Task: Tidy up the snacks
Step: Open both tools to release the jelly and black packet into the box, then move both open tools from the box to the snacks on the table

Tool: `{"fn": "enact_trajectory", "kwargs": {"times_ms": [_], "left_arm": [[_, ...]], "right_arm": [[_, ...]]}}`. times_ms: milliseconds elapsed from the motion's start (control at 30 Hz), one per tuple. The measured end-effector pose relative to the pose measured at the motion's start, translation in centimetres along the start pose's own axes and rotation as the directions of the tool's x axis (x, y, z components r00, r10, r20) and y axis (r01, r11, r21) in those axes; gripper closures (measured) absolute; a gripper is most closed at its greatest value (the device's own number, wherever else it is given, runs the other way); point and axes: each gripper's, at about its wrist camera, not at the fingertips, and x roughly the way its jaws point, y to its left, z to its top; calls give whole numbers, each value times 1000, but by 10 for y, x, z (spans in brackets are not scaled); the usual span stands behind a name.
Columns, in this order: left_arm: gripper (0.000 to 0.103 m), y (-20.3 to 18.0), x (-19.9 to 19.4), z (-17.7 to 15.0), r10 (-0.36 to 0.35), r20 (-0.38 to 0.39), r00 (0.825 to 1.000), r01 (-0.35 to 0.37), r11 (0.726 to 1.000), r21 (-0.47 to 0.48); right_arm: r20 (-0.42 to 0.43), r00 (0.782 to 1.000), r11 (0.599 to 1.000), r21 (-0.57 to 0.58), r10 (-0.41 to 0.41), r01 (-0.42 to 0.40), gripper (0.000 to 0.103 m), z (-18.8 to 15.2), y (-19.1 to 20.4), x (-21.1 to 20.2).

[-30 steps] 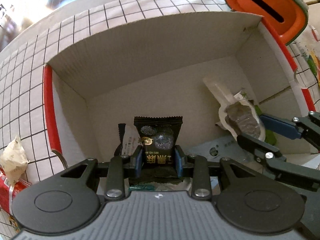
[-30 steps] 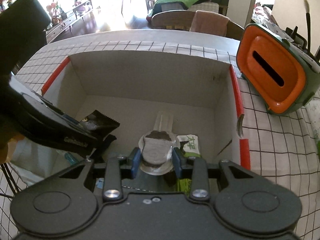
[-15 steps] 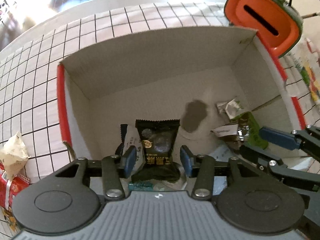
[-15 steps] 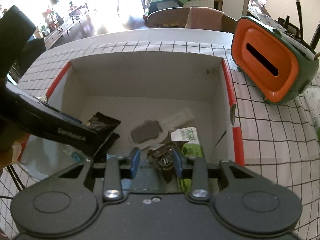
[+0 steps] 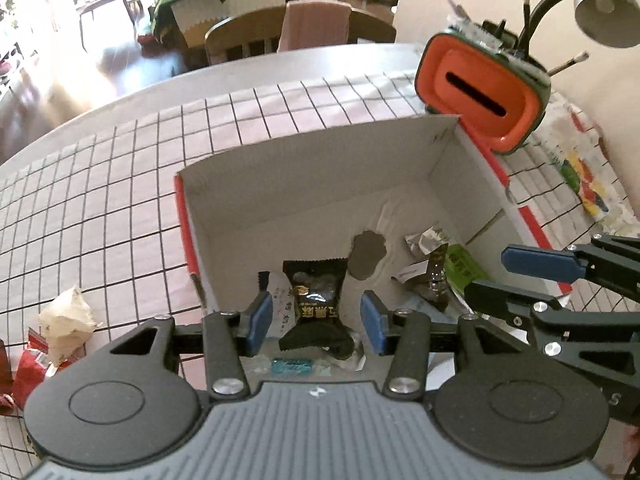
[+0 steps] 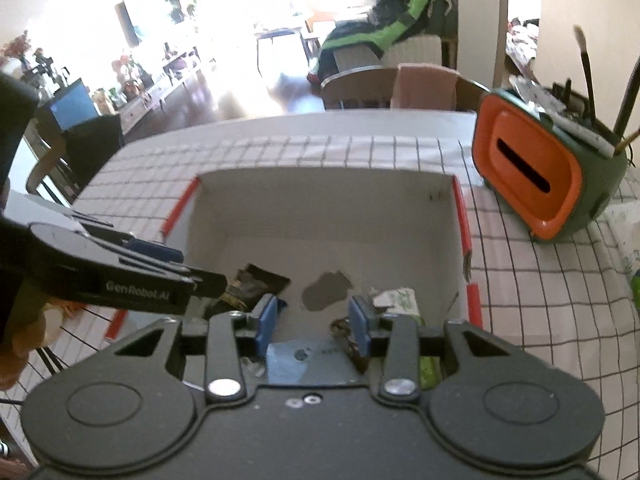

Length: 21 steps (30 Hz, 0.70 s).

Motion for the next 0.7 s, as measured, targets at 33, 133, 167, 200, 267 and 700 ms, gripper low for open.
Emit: {"fn": "enact_trajectory", "kwargs": {"times_ms": [33, 133, 167, 200, 267, 700], "left_arm": [[55, 1, -5, -2, -2, 10, 1000, 2, 1000, -5], [55, 5, -16, -7, -6, 38, 999, 7, 1000, -13], [54, 7, -21, -10, -7, 48, 999, 7, 1000, -14], [51, 9, -25, -12, -6, 55, 998, 7, 1000, -14], [44, 14, -34, -17, -2, 77, 997, 3, 1000, -16], [31, 56, -86, -51, -2, 219, 976, 11, 999, -40]], "right_arm": [[6, 1000, 1000, -2, 2, -2, 63, 1, 2, -1], [28, 1000, 1000, -13, 4, -4, 61, 1, 9, -8], [35, 999, 1000, -15, 6, -5, 61, 1, 11, -9], [41, 999, 1000, -16, 8, -8, 59, 2, 13, -11], [52, 999, 1000, -20, 14, -13, 57, 3, 18, -14], [107, 993, 998, -45, 55, -50, 15, 4, 61, -27]]}}
